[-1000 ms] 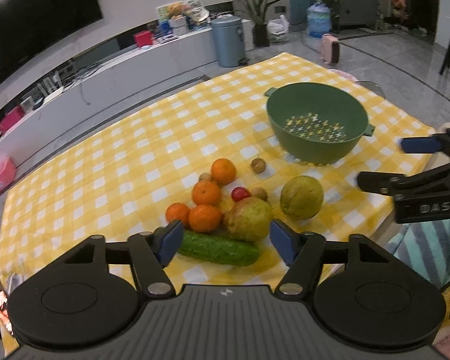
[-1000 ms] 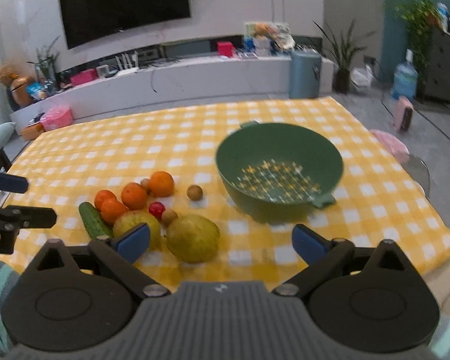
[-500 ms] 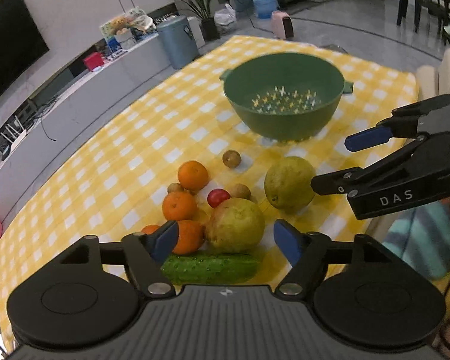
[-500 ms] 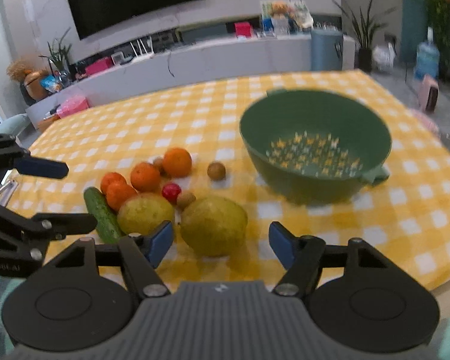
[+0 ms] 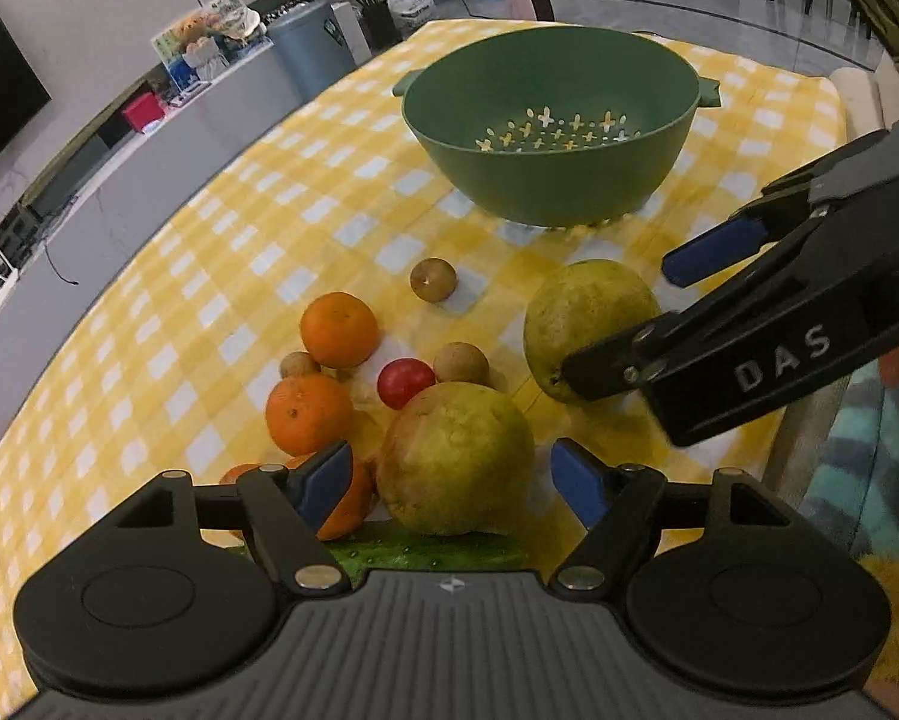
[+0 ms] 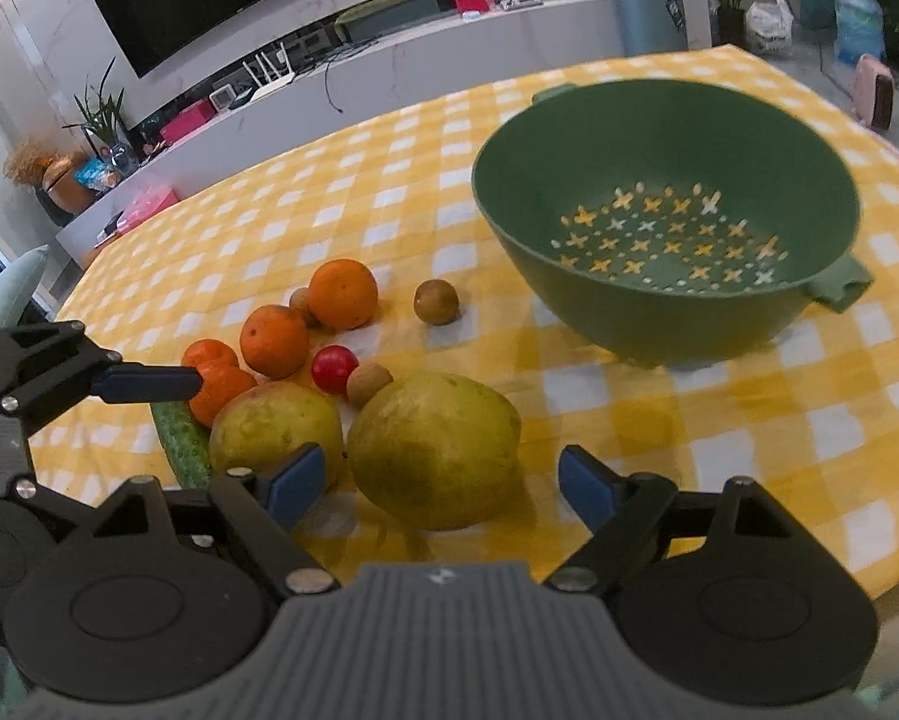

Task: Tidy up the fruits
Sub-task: 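Grasp the large pear with the left tool while the right tool grasps the other pear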

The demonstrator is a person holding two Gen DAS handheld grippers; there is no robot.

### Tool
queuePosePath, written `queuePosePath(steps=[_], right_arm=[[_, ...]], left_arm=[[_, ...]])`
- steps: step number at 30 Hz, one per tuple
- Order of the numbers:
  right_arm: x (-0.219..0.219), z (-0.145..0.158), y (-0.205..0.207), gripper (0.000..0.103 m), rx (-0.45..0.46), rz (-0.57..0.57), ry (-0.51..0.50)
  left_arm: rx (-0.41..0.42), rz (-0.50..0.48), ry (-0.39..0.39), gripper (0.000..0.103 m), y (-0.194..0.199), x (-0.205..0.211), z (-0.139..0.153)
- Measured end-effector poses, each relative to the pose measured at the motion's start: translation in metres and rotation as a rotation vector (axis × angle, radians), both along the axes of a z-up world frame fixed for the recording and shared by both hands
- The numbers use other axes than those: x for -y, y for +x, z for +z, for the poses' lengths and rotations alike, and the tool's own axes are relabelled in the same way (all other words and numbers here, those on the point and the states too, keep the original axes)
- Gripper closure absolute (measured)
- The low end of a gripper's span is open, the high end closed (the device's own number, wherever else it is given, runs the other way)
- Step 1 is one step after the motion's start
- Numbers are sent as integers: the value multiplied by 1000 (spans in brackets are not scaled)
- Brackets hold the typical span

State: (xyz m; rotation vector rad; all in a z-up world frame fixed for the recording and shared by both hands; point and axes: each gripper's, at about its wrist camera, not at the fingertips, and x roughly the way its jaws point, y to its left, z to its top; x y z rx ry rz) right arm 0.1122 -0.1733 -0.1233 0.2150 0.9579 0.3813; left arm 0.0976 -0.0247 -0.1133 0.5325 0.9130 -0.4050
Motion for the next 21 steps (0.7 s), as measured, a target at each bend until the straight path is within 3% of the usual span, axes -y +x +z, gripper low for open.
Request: queuePosePath(steps=[7,13,21], right_arm=[[-5,-7,12,23,-26,11,25],[-7,-11,17,31,-26,20,12],[-8,-11,15,33,-8,36,-9]], left_arm=[[-28,9,-17,15,10,4,-9],[-21,20,30,23,11,9,-16],[-21,50,40,29,9,12,-17]])
